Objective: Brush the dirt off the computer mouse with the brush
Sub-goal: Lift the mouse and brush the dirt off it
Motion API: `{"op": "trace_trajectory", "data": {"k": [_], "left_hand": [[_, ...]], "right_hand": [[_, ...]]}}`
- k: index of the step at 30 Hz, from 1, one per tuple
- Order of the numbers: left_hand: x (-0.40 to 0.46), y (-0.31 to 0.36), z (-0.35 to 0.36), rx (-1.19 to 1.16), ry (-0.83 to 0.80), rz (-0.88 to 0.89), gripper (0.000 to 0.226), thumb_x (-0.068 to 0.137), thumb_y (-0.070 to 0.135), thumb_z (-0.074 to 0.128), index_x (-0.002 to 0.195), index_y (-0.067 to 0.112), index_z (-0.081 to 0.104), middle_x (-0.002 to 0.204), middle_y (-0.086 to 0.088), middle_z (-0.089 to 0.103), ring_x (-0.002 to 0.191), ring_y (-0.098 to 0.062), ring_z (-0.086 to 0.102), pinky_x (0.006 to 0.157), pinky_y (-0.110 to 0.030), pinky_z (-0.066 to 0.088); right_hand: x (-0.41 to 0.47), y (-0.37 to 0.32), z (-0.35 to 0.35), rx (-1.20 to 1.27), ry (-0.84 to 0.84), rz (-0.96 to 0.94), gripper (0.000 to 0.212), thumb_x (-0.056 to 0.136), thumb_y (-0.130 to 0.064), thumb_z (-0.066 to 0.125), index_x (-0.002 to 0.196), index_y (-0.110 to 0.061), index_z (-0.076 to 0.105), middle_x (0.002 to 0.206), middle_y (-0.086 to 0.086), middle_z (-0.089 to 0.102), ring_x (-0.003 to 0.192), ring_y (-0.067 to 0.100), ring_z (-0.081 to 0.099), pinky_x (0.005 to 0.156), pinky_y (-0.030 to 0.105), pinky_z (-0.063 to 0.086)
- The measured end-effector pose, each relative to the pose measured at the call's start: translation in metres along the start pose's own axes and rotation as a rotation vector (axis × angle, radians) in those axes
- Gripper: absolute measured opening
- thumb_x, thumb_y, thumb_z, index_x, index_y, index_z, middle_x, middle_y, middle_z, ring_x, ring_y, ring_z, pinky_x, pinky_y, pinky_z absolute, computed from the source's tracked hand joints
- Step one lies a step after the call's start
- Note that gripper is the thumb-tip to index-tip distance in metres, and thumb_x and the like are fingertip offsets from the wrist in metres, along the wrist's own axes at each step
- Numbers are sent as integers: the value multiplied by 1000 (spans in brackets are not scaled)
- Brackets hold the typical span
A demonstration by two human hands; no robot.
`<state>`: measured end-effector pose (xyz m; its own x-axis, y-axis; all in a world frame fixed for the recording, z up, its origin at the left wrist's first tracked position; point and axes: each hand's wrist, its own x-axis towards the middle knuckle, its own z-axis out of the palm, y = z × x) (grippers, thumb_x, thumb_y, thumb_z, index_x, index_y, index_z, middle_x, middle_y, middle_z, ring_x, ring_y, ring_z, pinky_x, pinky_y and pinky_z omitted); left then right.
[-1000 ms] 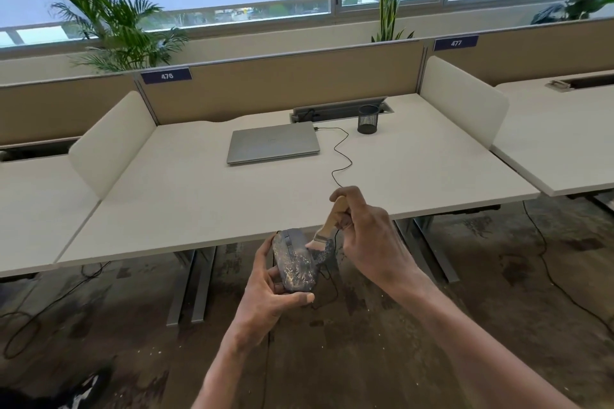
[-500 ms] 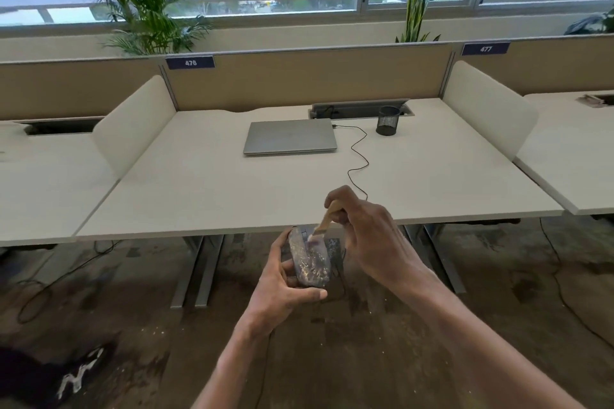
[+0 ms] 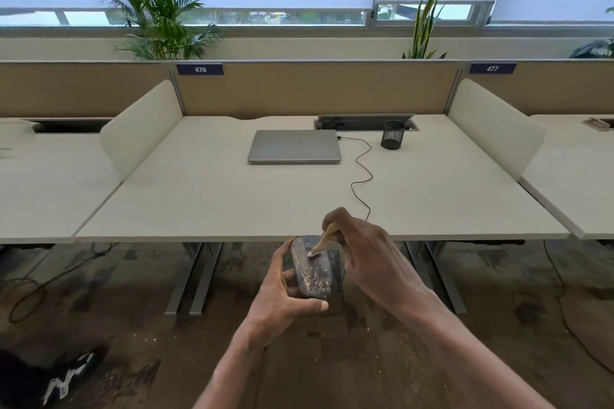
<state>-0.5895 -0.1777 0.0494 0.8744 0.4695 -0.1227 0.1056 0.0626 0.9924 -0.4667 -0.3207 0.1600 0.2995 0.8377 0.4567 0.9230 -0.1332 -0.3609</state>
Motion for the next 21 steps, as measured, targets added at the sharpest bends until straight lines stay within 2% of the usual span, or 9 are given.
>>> {"op": "trace_trajectory", "data": {"k": [4,8,10,13,14,17,21], "left_hand": [[0,0,1,-7,10,-9,120,66,-10,91,149,48,26,124,-9,72,103,-31,77,92,-47,62],[3,-2,0,-20,10,-6,120,65,-7,93,150,47,26,124,-9,73,104,-32,77,95,-50,60],[5,-1,0,-21,8,3,122,62,-1,95,150,48,27,126,-11,71,106,-31,76,95,-51,60],[7,-2,-1,-13,15,18,118,59,4,97,143,54,30,128,-13,69,109,-28,75,95,-46,61],[7,-3,-1,-16,15,21,118,58,5,98,142,55,31,128,-13,70,109,-28,75,95,-47,61],[6,-7,-2,-22,5,17,120,57,8,99,143,55,31,129,-15,69,110,-30,75,96,-50,60],[8,-7,-1,-42,15,30,115,55,8,99,137,56,35,128,-13,70,112,-29,74,89,-40,62]], "right_hand": [[-9,-2,-2,7,-24,-1,35,93,5,50,112,-23,42,78,-1,54,65,20,53,55,33,48],[-6,4,-6,47,38,25,31,93,3,49,110,-22,43,78,1,56,65,20,55,53,36,48],[-1,7,-7,53,59,33,30,93,4,50,110,-20,44,77,1,56,62,17,54,51,31,47],[-3,6,-6,37,32,29,30,93,5,50,109,-19,43,73,-4,48,57,8,40,49,18,34],[-5,5,-6,37,19,33,30,93,5,50,109,-19,43,73,-5,46,57,9,38,49,19,32],[-9,5,-5,60,17,38,30,93,5,53,109,-18,45,76,-4,52,60,10,46,50,20,39],[-2,16,-5,110,111,80,25,92,6,57,111,-9,50,84,-10,58,68,5,60,58,4,42]]}}
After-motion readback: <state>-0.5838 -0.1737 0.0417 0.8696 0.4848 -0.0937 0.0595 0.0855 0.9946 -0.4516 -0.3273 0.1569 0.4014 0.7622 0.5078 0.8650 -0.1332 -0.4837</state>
